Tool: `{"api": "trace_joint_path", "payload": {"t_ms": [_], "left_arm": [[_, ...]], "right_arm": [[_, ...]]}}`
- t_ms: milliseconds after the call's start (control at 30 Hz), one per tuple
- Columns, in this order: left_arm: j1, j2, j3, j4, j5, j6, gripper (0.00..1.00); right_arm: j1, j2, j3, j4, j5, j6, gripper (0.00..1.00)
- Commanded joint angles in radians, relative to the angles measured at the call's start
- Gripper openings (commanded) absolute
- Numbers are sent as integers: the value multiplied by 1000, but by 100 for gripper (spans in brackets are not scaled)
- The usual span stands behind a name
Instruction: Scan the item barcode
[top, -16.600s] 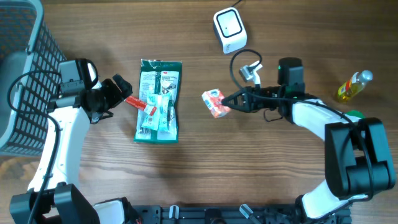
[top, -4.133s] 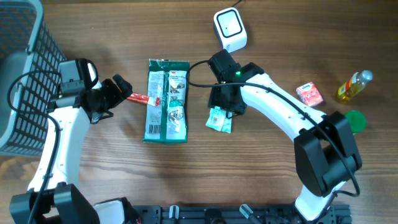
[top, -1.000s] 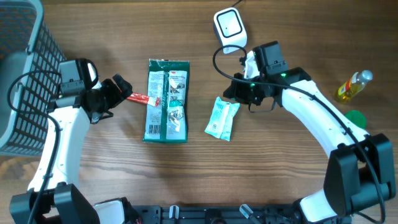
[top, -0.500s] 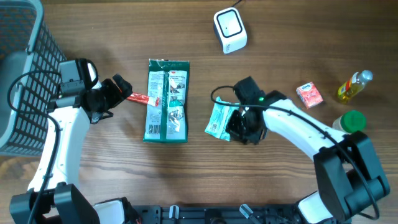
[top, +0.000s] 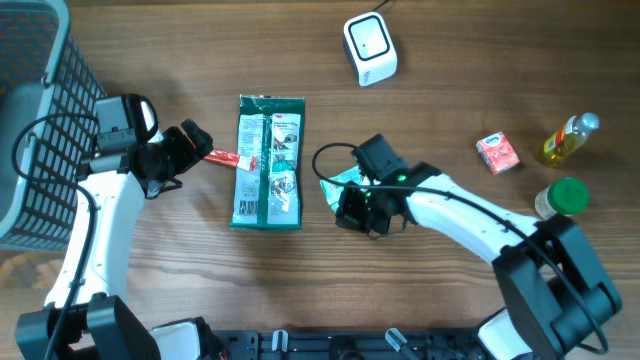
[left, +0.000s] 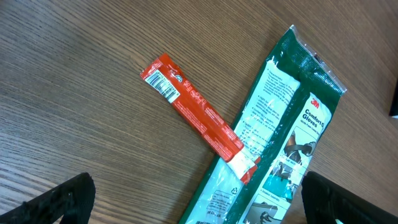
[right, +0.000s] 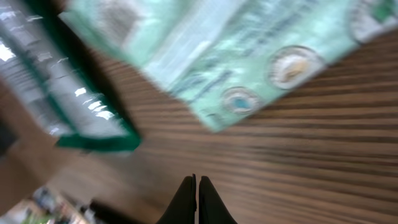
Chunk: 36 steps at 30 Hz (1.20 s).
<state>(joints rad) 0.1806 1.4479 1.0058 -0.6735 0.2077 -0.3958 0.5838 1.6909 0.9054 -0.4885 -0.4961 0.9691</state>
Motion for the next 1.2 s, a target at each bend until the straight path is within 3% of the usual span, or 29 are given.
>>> {"api": "trace_joint_path", "payload": {"t_ms": [0,133,300,800,1167], "left_arm": [[1,-6,10,3,5,-5,100],[1,-6,10,3,5,-5,100],[1,-6,10,3,5,-5,100],[1,-6,10,3,5,-5,100],[1,-6,10,3,5,-5,100]], "right_arm": [[-28,-81,45,9,-87,-105,4],[-28,-110,44,5,135,-104,4],[-28,-109,43,6,219,-102,4],[-27,137,42,16,242,-101,4],[-60,20,180,-27,254,-158,4]]}}
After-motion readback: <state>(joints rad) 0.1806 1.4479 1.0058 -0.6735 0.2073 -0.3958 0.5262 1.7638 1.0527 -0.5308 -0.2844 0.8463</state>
